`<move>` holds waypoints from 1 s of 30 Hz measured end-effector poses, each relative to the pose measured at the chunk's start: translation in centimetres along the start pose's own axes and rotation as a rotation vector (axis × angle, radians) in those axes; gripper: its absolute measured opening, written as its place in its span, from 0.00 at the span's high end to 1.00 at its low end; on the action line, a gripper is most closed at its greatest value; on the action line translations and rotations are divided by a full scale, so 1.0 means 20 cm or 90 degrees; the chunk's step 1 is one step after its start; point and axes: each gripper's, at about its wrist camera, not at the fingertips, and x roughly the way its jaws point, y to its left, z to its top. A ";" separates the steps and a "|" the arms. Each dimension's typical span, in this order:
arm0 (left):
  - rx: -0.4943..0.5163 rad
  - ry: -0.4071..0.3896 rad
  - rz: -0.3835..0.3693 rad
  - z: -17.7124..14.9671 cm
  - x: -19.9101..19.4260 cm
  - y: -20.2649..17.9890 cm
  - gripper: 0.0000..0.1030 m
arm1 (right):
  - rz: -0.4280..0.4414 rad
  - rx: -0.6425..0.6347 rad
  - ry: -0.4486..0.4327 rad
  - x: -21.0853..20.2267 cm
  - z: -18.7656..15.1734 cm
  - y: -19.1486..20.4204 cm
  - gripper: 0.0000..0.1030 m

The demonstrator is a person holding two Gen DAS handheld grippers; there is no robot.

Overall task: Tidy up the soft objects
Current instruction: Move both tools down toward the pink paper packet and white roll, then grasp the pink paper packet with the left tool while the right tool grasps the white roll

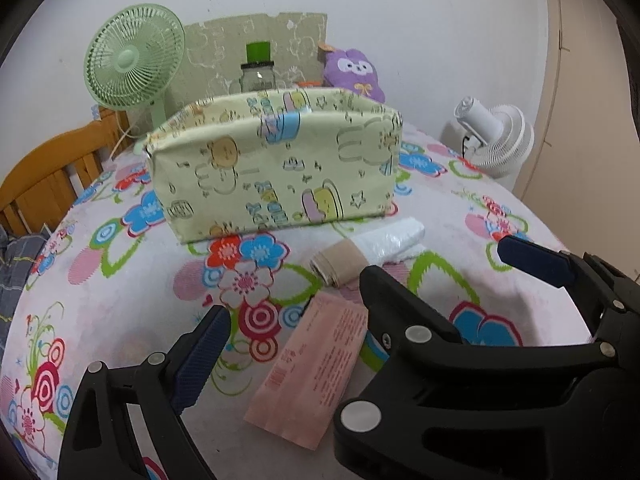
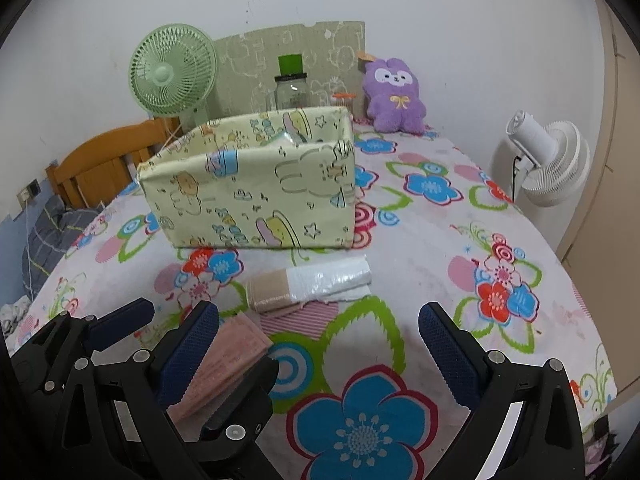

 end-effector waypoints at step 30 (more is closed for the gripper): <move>-0.011 0.039 -0.002 -0.05 0.03 0.05 0.61 | 0.015 -0.002 0.037 0.08 -0.04 0.05 0.01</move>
